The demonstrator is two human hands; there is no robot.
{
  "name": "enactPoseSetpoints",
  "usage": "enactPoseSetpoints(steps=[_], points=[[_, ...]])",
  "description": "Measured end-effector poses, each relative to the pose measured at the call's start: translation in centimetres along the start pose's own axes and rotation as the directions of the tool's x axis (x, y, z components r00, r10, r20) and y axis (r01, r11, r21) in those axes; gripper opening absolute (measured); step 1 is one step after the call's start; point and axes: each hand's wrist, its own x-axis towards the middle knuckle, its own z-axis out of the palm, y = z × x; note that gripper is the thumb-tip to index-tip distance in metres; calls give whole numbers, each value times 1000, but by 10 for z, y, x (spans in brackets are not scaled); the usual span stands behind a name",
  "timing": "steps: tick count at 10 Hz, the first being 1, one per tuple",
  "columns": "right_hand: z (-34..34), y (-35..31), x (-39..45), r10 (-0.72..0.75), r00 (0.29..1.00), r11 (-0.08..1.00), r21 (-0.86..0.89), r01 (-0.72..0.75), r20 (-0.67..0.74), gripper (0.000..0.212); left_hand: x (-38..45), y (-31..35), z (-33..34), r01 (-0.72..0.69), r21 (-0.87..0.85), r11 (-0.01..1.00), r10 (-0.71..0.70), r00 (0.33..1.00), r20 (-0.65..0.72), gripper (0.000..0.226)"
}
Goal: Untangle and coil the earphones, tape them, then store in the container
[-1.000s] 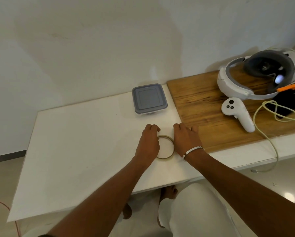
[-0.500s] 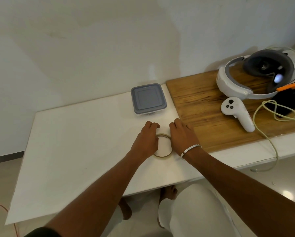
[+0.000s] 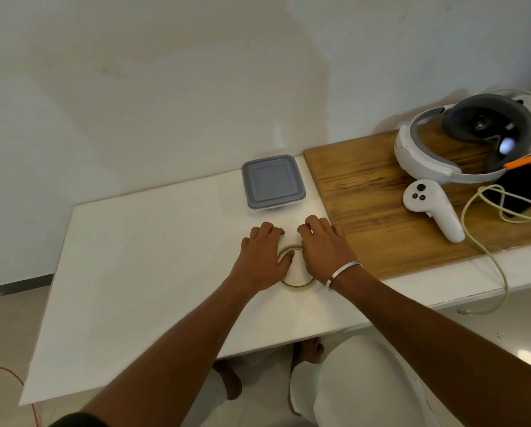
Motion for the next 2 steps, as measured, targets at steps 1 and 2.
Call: enactPoseSetpoints(steps=[1,2], points=[[6,-2,2,-11,1000,998,54,11,-10,47,-6,-7,0,8,21,1000,-6,996,-85,54],[5,-6,2,12,1000,997,81,-11,-9,53,-9,-9,-2,47,26,999,-43,989,-142,55]])
